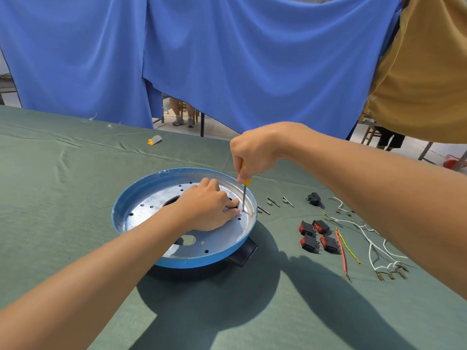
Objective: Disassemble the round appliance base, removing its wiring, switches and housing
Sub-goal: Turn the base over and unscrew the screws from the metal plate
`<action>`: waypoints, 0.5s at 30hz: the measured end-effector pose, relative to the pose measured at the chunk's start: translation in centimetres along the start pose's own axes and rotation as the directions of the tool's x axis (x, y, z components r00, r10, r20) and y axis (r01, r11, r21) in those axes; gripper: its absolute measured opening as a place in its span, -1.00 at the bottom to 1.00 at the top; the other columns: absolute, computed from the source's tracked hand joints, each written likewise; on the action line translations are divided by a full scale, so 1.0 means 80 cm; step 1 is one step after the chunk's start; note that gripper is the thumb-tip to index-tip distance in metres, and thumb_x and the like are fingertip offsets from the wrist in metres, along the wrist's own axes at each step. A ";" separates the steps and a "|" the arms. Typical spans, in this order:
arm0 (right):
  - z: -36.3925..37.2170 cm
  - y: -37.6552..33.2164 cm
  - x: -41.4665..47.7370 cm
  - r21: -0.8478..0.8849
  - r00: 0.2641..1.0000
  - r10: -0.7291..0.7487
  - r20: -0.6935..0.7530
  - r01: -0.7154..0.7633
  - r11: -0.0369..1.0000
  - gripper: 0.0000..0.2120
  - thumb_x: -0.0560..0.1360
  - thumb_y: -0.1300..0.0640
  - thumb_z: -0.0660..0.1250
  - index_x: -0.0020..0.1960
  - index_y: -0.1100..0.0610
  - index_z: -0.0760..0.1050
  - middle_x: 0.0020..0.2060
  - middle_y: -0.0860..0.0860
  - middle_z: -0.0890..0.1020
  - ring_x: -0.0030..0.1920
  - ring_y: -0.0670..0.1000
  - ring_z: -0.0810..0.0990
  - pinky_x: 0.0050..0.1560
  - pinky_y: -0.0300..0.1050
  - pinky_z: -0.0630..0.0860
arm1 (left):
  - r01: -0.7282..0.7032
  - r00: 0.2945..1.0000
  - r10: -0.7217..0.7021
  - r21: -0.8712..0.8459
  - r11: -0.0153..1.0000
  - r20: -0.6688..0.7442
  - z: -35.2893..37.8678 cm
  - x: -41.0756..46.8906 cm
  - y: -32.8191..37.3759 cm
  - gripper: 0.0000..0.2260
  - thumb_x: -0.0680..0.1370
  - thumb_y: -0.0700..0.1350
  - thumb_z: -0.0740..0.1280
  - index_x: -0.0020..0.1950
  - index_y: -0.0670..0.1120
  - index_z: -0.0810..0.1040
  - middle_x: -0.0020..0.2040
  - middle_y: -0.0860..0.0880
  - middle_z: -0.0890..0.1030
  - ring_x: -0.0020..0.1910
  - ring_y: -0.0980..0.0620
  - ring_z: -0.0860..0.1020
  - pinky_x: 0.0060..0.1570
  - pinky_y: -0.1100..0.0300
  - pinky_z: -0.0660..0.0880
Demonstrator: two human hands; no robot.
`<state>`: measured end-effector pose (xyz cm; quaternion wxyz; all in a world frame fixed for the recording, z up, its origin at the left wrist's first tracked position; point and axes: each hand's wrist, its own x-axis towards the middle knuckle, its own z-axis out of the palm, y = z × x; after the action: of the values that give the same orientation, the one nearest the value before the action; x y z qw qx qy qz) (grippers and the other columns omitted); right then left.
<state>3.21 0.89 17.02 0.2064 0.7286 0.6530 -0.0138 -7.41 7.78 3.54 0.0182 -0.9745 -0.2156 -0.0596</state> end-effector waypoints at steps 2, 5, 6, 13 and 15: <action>-0.001 -0.001 -0.005 -0.050 0.999 -0.025 -0.022 0.024 0.998 -0.82 0.52 -0.01 0.37 -0.11 0.07 0.67 -0.44 -0.05 0.54 -0.36 -0.02 0.48 -0.41 -0.23 0.32 | 0.006 1.000 -0.006 -0.004 1.000 0.003 0.001 0.000 0.000 -0.56 0.63 0.24 0.04 0.41 0.13 0.44 0.00 -0.07 0.34 0.15 -0.09 0.32 0.01 0.07 0.31; -0.002 0.002 -0.013 -0.082 0.997 -0.051 -0.053 0.047 0.996 -0.88 0.49 0.03 0.42 0.01 -0.06 0.67 -0.24 -0.08 0.66 -0.25 -0.13 0.54 -0.40 -0.27 0.33 | 0.005 1.000 -0.005 0.000 1.000 -0.001 0.001 0.000 0.000 -0.56 0.63 0.24 0.03 0.42 0.12 0.42 0.08 -0.11 0.41 0.15 -0.08 0.32 0.01 0.07 0.31; -0.002 0.004 -0.014 -0.076 0.996 -0.070 -0.057 0.065 0.995 -0.85 0.48 0.05 0.43 0.03 -0.07 0.67 -0.18 -0.09 0.67 -0.21 -0.13 0.55 -0.38 -0.29 0.35 | 0.000 1.000 0.000 0.006 1.000 0.000 0.001 -0.001 0.001 -0.56 0.63 0.24 0.02 0.43 0.14 0.41 0.07 -0.11 0.41 0.14 -0.08 0.32 0.01 0.08 0.30; 0.004 0.010 -0.008 0.065 0.998 0.017 0.058 -0.021 0.998 -0.60 0.50 -0.20 0.31 -0.19 0.14 0.60 -0.46 -0.03 0.54 -0.44 0.03 0.45 -0.39 -0.20 0.42 | 0.000 1.000 0.000 0.009 1.000 0.013 -0.001 -0.003 0.001 -0.56 0.64 0.23 0.02 0.43 0.12 0.42 0.03 -0.10 0.37 0.16 -0.09 0.33 0.04 0.06 0.33; 0.006 0.014 -0.006 0.113 0.988 0.089 0.129 -0.104 0.988 -0.59 0.53 -0.16 0.29 -0.22 0.18 0.59 -0.53 -0.04 0.46 -0.52 0.02 0.34 -0.46 -0.23 0.33 | 0.002 1.000 -0.002 0.006 1.000 0.017 -0.002 -0.002 0.002 -0.56 0.64 0.22 0.03 0.44 0.13 0.41 0.08 -0.12 0.41 0.16 -0.09 0.33 0.02 0.08 0.31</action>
<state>4.34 0.22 17.05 0.2026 0.7681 0.6010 -0.0878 -7.53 7.58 3.66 0.0194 -0.9747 -0.2169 -0.0504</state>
